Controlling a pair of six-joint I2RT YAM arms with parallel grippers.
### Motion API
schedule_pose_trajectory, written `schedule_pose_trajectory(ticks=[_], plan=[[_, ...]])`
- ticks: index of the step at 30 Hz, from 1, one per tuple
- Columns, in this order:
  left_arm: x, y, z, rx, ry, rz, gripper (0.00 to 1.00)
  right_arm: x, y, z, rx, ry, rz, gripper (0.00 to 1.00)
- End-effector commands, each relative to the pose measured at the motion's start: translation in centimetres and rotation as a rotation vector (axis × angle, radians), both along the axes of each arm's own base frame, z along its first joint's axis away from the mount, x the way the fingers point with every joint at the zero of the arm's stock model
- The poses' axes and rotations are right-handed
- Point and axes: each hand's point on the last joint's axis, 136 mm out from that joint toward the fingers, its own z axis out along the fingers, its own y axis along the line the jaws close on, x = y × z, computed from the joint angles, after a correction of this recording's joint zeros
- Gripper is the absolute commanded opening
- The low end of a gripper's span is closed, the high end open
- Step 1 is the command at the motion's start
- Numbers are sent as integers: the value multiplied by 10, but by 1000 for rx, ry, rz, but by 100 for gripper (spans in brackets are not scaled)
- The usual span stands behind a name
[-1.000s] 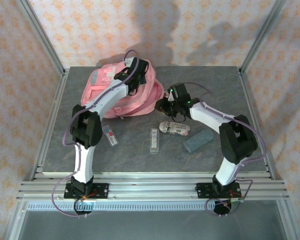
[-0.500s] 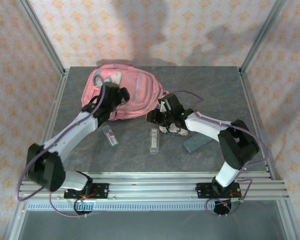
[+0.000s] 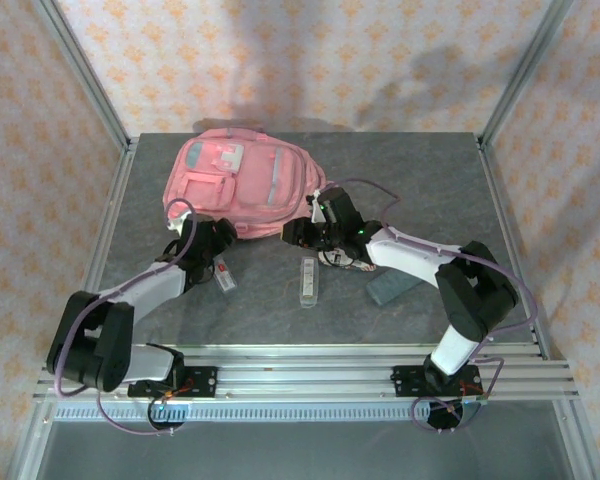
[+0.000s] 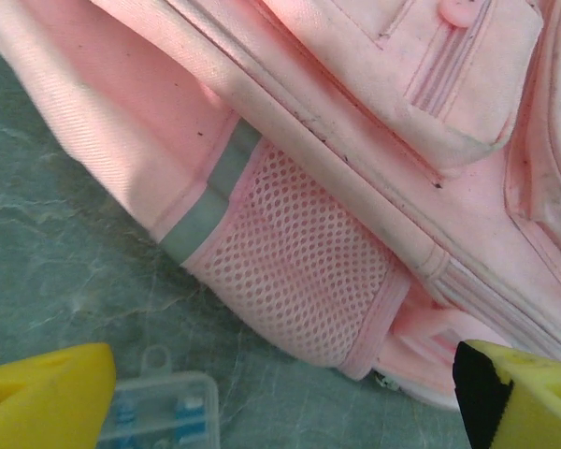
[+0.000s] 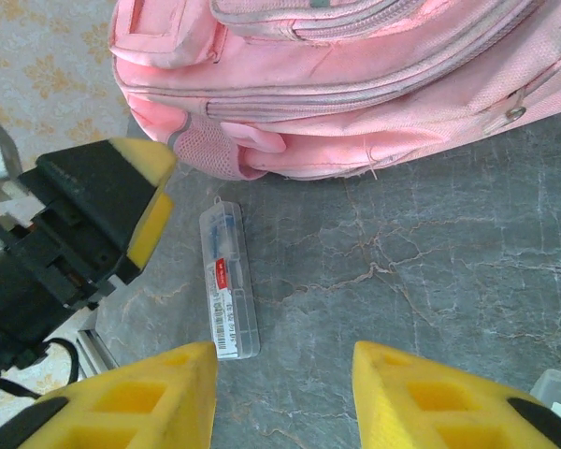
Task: Pack the student bag
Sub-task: Zip the student bag at the top-center of the table.
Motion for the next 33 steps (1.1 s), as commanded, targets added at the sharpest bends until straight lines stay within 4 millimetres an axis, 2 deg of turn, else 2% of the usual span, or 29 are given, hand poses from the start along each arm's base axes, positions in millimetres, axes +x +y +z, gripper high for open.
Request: schedule_pose_trajectory(ticks=[1, 7, 11, 14, 16, 19, 23, 26, 30, 33], plan=[[16, 5, 0, -26, -54, 36, 93, 0, 0, 14, 27, -48, -3, 42], [33, 10, -13, -17, -29, 39, 91, 2, 2, 14, 30, -45, -4, 41], [46, 11, -16, 7, -21, 26, 76, 2, 2, 10, 30, -35, -6, 41], [59, 10, -15, 13, -10, 6, 47, 1, 2, 6, 27, -26, -6, 40], [66, 8, -10, 9, -7, -13, 23, 0, 3, 2, 18, -24, -4, 38], [71, -1, 7, -18, -28, -52, 1, -1, 5, -4, -10, -34, 7, 35], [66, -16, 33, -101, -59, -106, 0, -5, 12, -13, -45, -65, 39, 28], [60, -28, 54, -173, -84, -146, 0, -8, 23, -14, -45, -114, 75, 27], [52, -38, 76, -221, -102, -175, 0, -9, 45, -6, -44, -233, 123, 36], [50, -44, 87, -247, -111, -189, 0, -3, 58, -8, -17, -260, 137, 39]])
